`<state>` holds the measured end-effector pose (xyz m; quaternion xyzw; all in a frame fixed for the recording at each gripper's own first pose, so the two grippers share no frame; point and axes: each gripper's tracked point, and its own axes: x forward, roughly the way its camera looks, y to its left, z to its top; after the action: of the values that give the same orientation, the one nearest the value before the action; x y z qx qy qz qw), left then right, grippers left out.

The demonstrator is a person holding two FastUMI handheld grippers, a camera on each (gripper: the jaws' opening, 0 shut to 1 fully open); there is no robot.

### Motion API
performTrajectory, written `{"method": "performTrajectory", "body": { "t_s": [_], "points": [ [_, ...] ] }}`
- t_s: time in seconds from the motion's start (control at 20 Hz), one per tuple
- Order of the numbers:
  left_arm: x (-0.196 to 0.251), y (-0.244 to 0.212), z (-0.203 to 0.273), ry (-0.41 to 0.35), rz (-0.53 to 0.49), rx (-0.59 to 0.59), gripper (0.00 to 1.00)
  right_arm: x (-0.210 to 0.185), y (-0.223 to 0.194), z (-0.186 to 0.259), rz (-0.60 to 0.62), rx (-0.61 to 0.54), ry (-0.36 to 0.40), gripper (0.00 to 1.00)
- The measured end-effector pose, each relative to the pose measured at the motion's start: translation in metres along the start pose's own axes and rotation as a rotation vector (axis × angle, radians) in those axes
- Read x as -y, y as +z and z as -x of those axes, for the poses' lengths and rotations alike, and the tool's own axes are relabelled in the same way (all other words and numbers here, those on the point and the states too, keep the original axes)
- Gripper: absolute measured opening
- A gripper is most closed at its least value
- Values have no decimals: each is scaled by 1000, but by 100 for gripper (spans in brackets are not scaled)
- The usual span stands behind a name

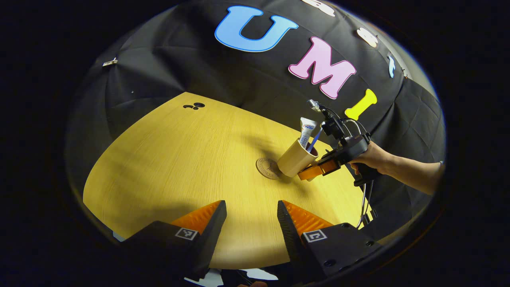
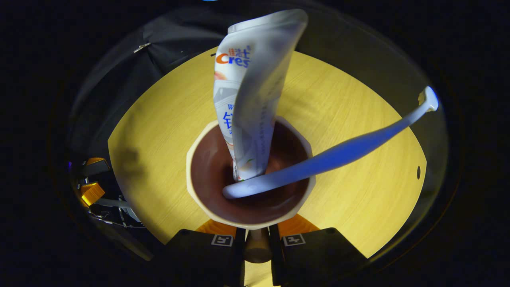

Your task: Put the toothbrush and toothpaste on the desktop into the cup, then pick up the cup and place it on the coaster on the desktop.

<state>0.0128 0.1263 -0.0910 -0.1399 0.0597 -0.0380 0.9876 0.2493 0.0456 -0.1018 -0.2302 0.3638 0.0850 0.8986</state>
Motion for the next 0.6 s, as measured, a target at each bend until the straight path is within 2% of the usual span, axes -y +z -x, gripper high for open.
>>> {"method": "performTrajectory", "body": {
  "t_s": [0.4,0.6],
  "points": [
    [-18,2,5,30,27,7,81,-19,26,-15,63,-33,15,30],
    [-25,3,5,37,37,9,81,-21,24,-18,68,-53,17,30]
  ]
}}
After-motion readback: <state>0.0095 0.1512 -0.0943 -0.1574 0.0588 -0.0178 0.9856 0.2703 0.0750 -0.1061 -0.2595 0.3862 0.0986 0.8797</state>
